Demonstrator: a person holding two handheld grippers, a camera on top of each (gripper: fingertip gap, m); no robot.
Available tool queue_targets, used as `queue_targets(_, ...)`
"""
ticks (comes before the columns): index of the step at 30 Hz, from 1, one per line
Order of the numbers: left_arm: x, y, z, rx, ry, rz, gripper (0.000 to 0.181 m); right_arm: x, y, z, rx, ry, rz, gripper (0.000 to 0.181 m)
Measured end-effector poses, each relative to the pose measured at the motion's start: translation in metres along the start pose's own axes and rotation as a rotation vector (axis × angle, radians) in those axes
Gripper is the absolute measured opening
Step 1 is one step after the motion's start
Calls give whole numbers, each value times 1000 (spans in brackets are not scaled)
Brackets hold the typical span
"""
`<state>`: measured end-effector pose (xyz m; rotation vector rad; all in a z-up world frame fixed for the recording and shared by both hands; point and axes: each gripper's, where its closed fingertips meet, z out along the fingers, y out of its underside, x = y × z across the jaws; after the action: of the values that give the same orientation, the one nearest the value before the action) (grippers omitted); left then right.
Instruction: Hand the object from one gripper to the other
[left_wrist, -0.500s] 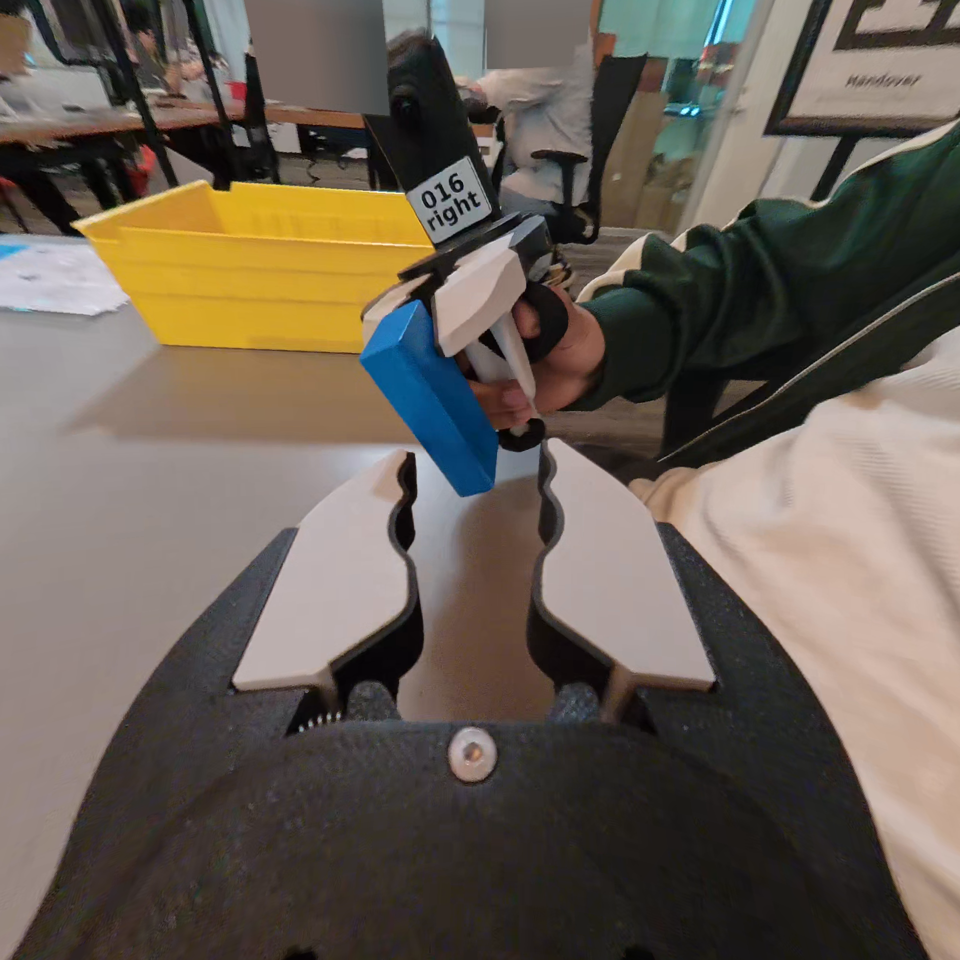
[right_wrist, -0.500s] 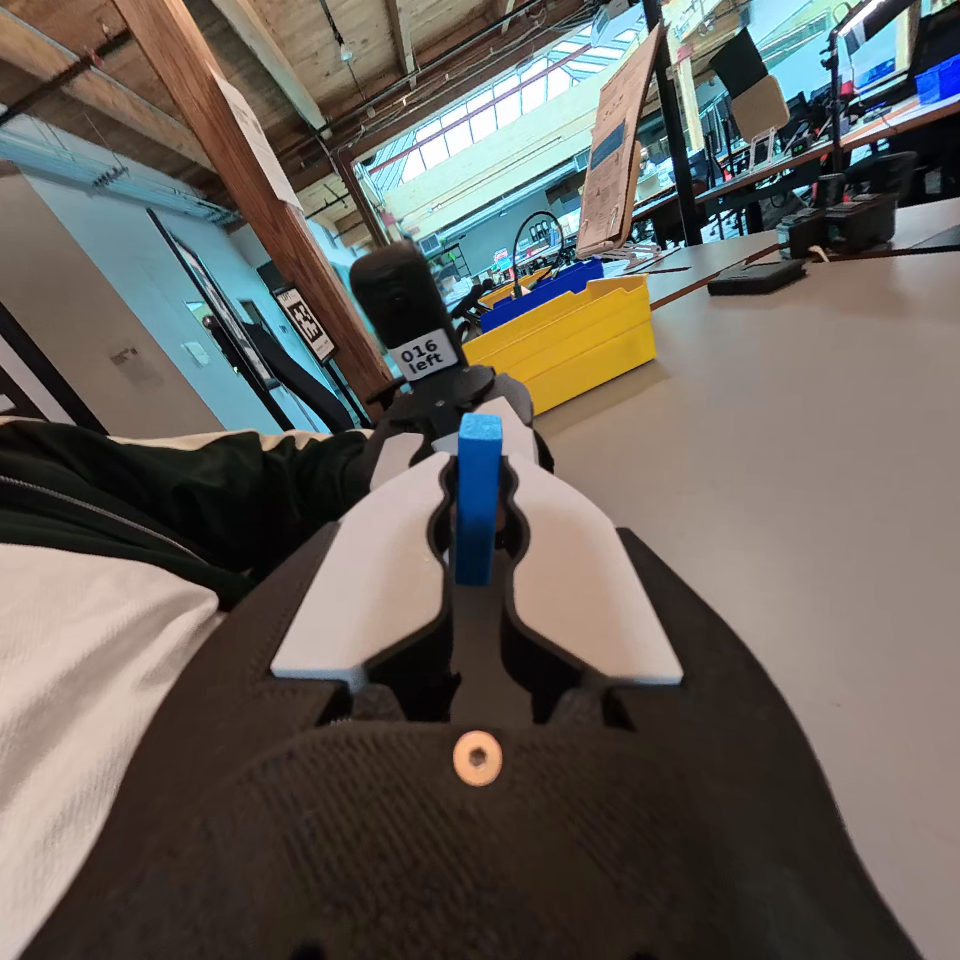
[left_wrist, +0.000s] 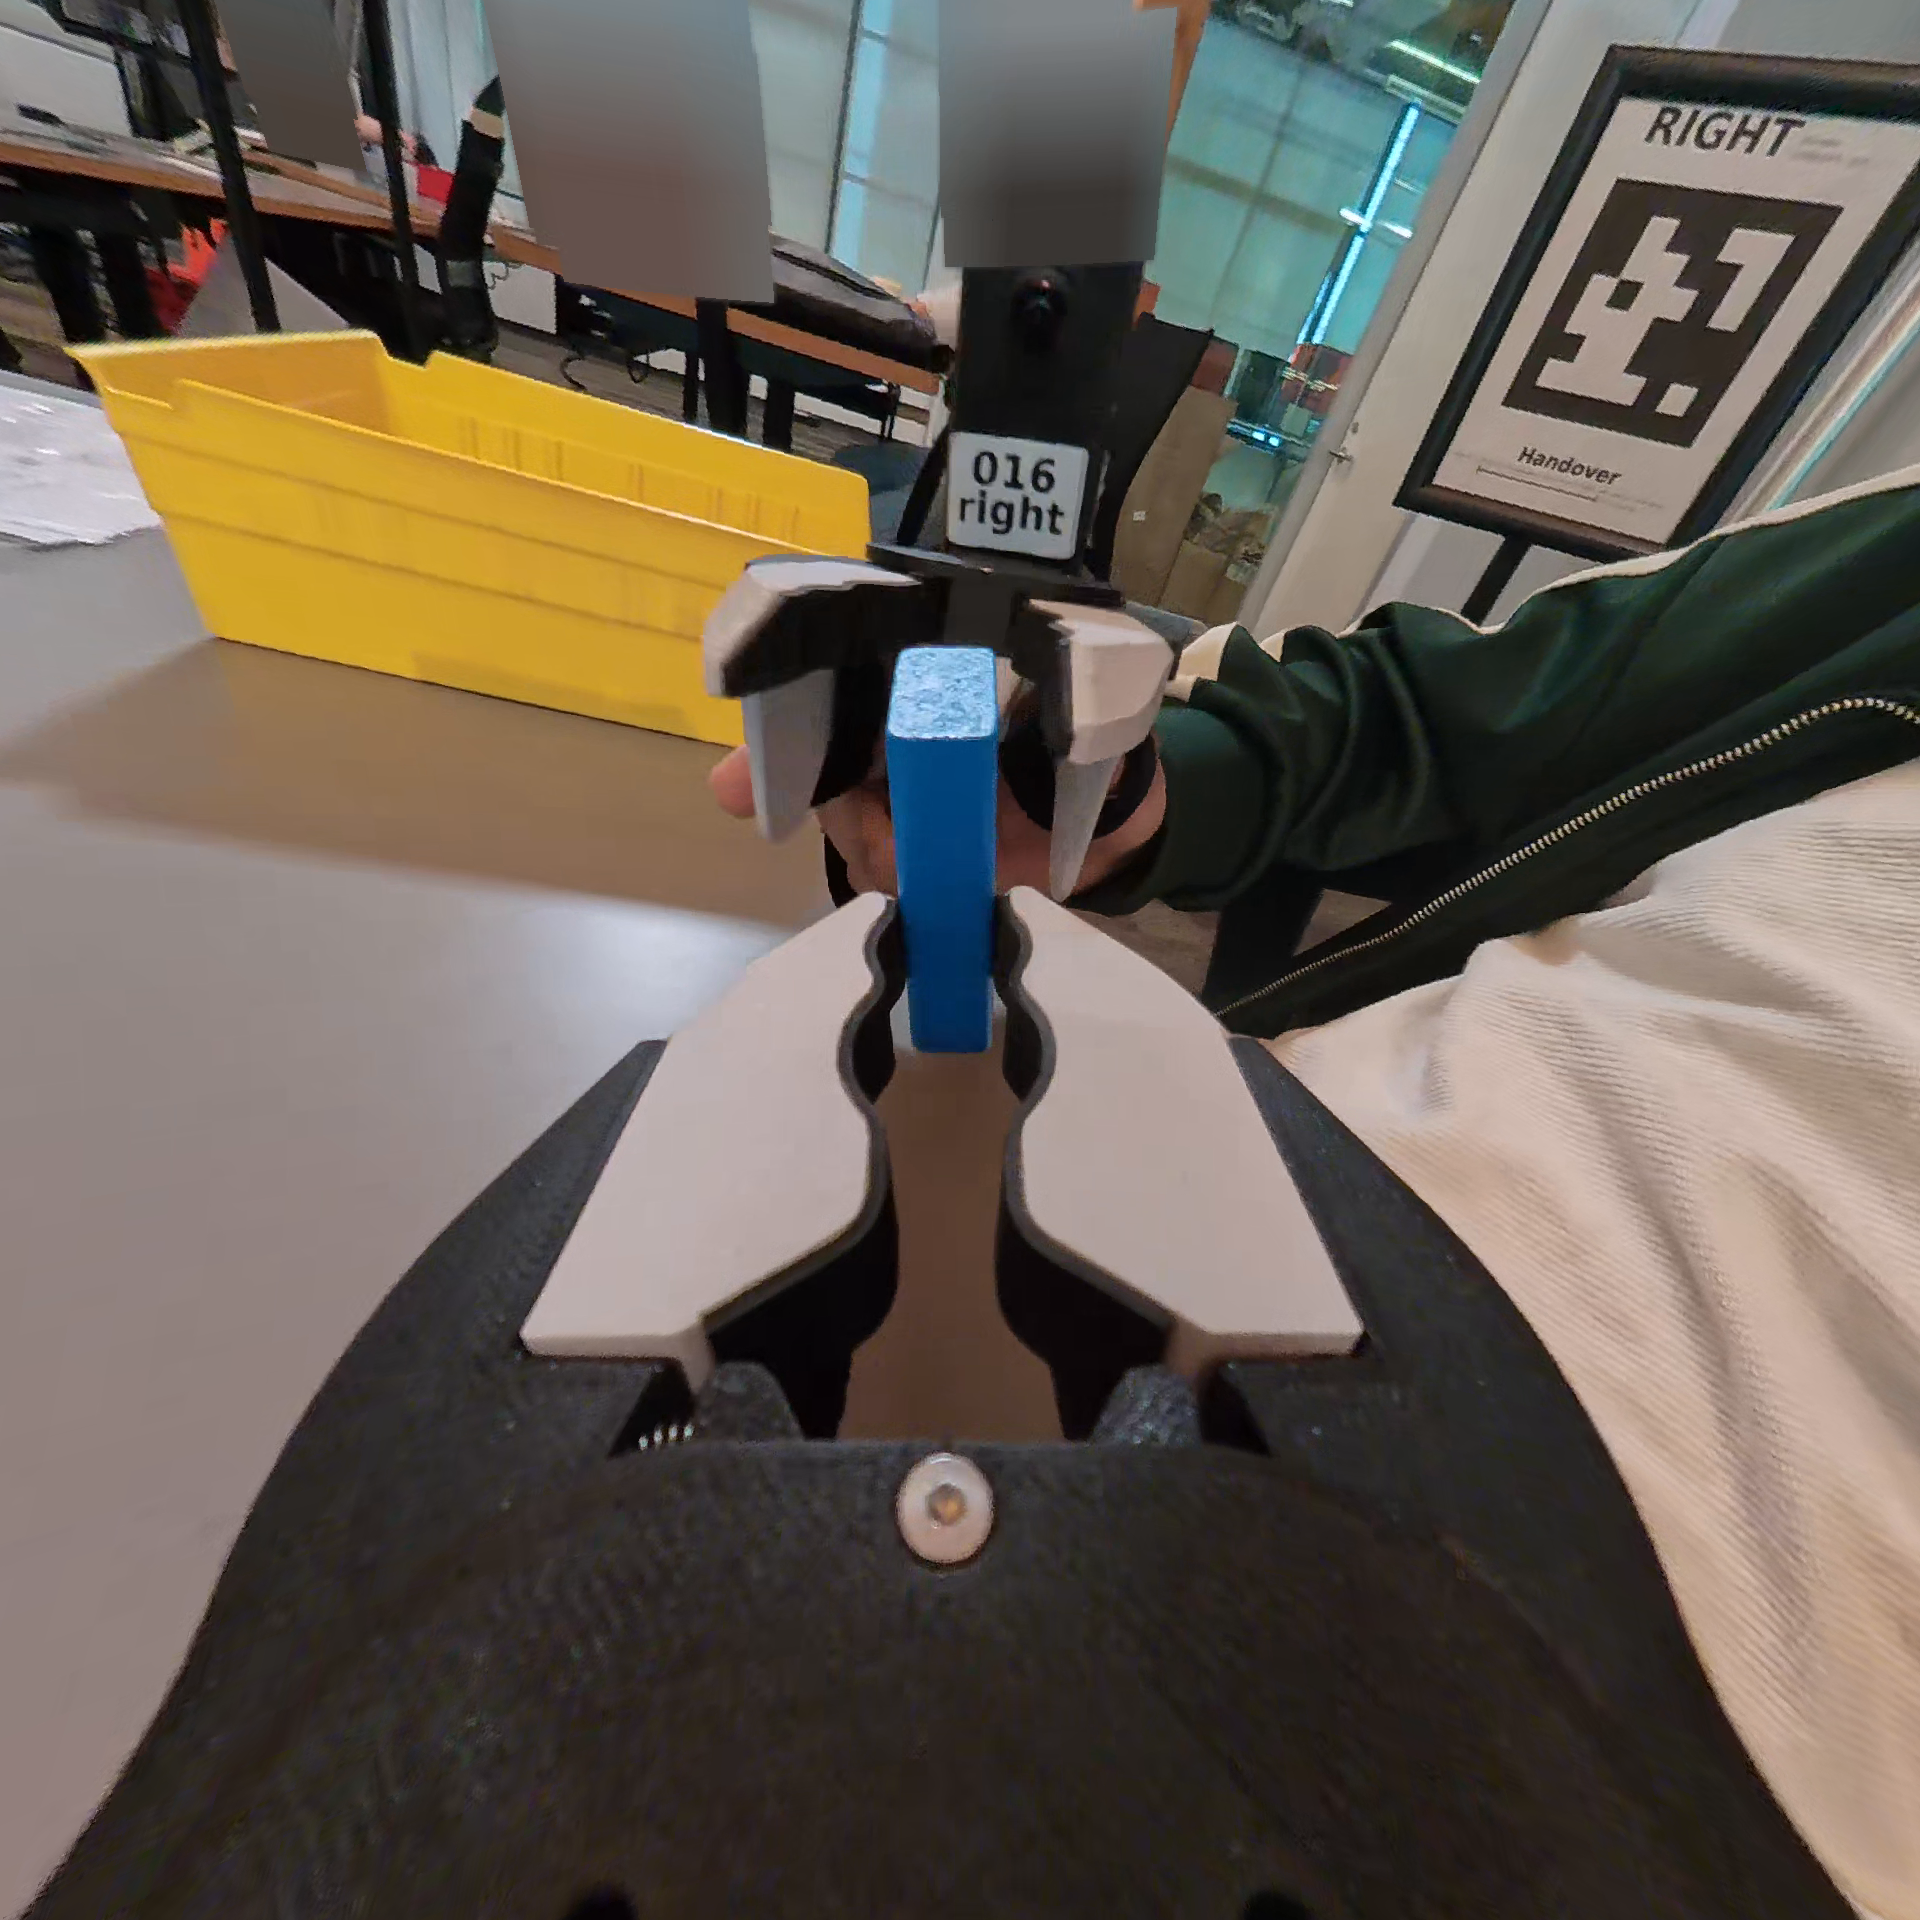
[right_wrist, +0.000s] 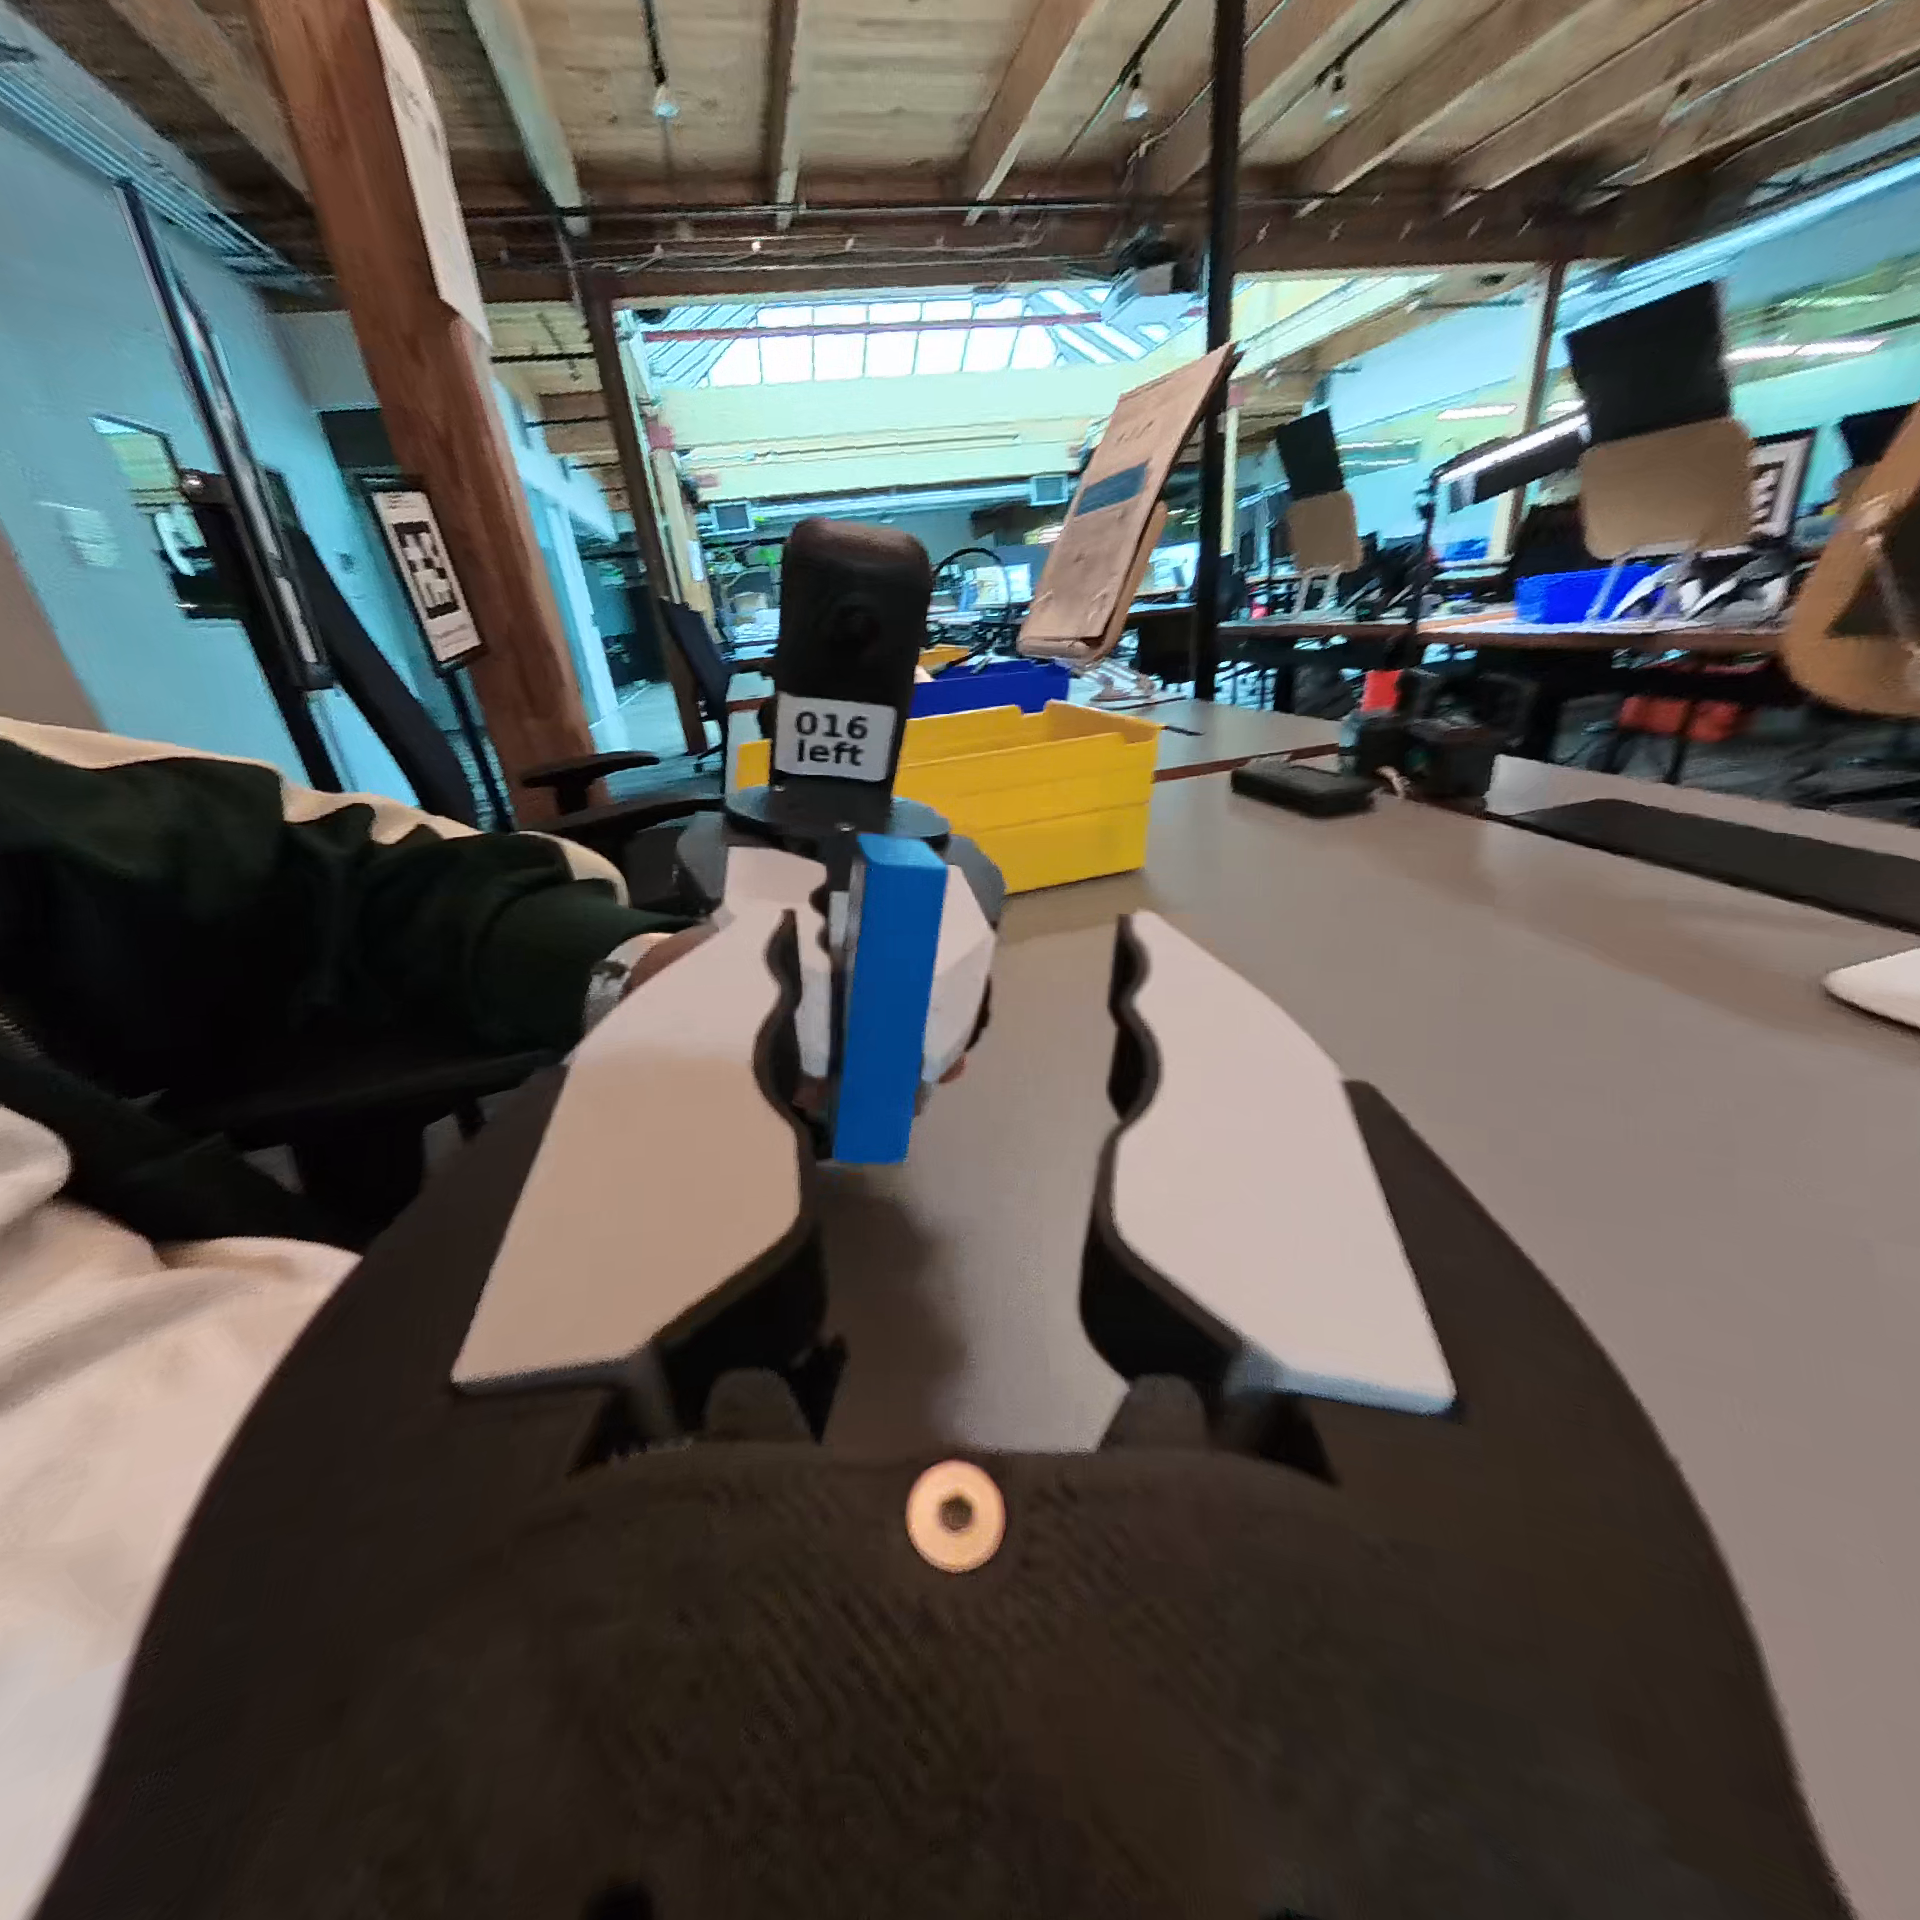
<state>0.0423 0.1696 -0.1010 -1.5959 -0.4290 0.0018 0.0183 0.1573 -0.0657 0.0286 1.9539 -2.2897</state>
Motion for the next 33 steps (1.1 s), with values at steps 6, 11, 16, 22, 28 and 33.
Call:
queue_targets(6, -8, -11, -11, 43, -49, -10, 14, 3, 11, 2, -56, 7, 14, 58)
queue_targets(11, -10, -10, -11, 36, -66, 4, 14, 0, 19, 4, -110, -4, -6, 45)
queue_targets(16, -12, -19, -18, 78, -83, 9, 14, -3, 24, 5, -135, -25, 3, 38)
queue_targets(22, -12, -17, -16, 84, -79, -3, 14, -8, 32, 8, -172, -51, 11, 30)
queue_targets(28, -11, -15, -12, 71, -97, 40, 14, -9, 40, 11, -197, -46, 38, 18)
queue_targets(33, -11, -16, -12, 83, -100, 50, 14, -9, 38, 10, -180, -57, 85, 17)
